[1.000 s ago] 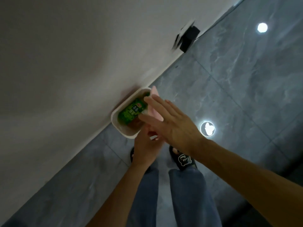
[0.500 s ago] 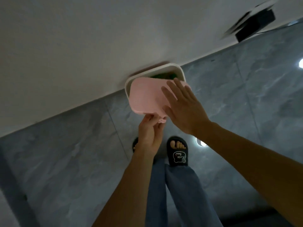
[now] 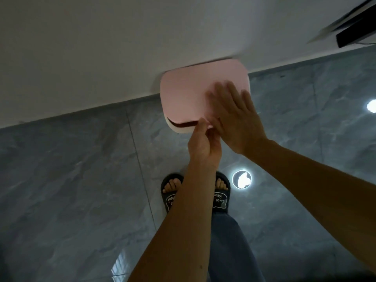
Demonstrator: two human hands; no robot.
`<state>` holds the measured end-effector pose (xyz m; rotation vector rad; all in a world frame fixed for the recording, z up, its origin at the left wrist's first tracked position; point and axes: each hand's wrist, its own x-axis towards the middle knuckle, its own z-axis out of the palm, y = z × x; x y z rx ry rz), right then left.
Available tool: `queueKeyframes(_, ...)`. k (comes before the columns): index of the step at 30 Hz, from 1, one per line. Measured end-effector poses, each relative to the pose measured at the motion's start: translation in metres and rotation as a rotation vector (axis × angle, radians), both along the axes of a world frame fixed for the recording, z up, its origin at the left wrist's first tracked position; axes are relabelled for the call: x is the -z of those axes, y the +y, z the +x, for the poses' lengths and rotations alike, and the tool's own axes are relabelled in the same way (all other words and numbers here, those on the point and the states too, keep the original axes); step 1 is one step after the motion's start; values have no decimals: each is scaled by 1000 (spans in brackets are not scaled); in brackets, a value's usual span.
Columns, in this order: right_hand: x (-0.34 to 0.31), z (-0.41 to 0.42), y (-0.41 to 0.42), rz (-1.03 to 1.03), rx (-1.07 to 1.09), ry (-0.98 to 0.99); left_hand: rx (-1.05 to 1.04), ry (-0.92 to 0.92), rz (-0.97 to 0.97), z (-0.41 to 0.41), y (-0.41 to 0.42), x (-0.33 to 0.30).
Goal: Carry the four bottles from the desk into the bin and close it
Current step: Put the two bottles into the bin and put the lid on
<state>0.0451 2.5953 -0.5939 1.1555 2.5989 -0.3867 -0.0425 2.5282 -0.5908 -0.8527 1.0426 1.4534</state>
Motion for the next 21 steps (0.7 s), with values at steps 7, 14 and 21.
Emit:
queueKeyframes(7,4,1,-8,-28,27,-11,-14,-7,-278,5,8,-11)
queueKeyframes(14,10,7,-12,-16,52,-9,9,-3,-296,8,0,-8)
queueKeyframes(21,19,8,-18,-14,55,5,63,31,-295,7,-9,3)
